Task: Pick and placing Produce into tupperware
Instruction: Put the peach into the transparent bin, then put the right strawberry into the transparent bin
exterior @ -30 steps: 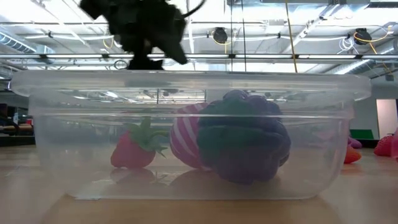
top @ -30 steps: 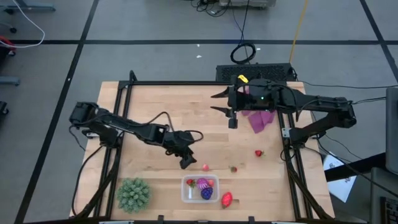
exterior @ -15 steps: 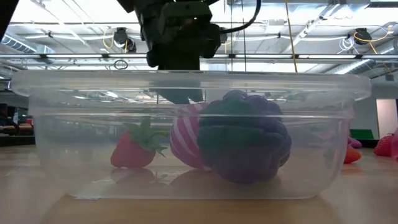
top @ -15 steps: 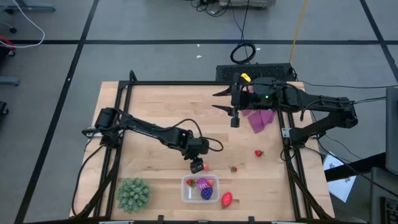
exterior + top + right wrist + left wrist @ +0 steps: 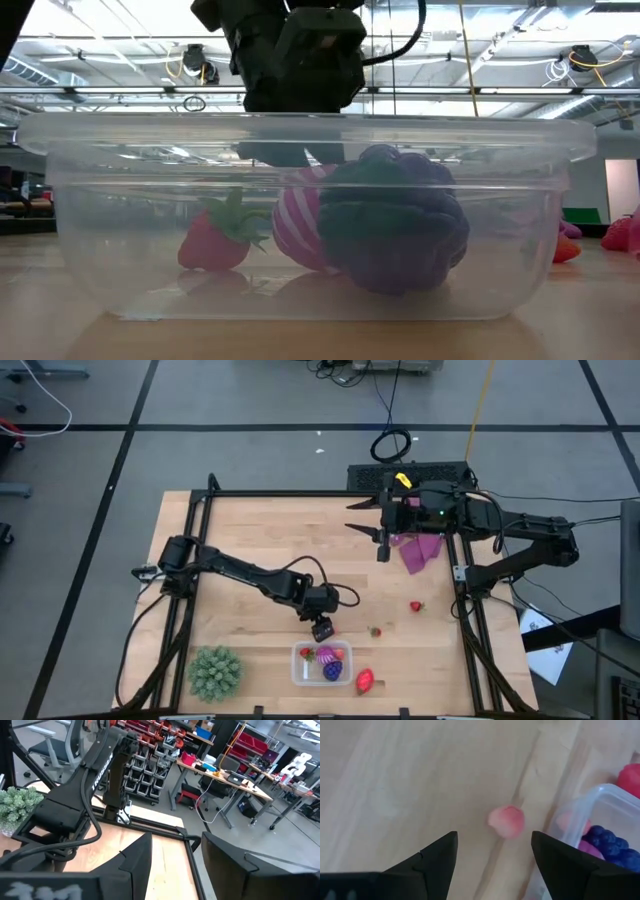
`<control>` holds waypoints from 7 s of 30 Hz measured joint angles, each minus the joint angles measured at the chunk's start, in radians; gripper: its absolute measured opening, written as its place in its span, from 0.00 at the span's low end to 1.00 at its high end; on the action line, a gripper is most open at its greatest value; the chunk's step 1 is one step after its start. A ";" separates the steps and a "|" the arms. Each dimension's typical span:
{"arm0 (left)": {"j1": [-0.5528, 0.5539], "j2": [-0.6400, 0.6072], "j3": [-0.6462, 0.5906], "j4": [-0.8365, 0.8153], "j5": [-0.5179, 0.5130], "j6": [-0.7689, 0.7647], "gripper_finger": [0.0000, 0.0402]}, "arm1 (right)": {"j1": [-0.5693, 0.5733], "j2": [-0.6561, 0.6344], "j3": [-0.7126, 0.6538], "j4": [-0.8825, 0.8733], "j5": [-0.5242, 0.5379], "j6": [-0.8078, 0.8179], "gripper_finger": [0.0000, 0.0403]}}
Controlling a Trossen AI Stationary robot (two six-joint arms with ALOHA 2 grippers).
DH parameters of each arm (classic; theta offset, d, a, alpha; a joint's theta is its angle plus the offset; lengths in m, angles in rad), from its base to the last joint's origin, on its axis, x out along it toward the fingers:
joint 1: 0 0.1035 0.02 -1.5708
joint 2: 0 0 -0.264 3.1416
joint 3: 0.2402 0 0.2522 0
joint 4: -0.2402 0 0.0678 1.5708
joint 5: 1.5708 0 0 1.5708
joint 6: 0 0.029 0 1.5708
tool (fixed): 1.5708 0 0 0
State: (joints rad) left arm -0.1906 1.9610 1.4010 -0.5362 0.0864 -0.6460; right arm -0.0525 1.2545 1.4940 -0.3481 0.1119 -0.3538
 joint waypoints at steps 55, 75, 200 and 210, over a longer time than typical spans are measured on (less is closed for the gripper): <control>0.018 0.095 0.000 0.092 0.083 0.051 0.64 | 0.002 0.000 0.000 0.008 -0.005 0.009 0.40; 0.017 0.115 0.000 0.100 0.050 0.067 0.48 | 0.002 0.000 0.000 0.008 -0.005 0.008 0.40; -0.289 -0.052 0.000 0.033 -0.162 -0.305 0.52 | 0.006 0.000 -0.030 0.085 0.173 0.107 0.40; -0.202 -0.337 0.000 -0.343 -0.388 -0.211 0.52 | 0.007 -0.060 -0.030 -0.111 0.175 0.162 0.40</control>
State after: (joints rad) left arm -0.3923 1.6241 1.4010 -0.8791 -0.3017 -0.8570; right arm -0.0451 1.1941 1.4639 -0.4590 0.2871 -0.1918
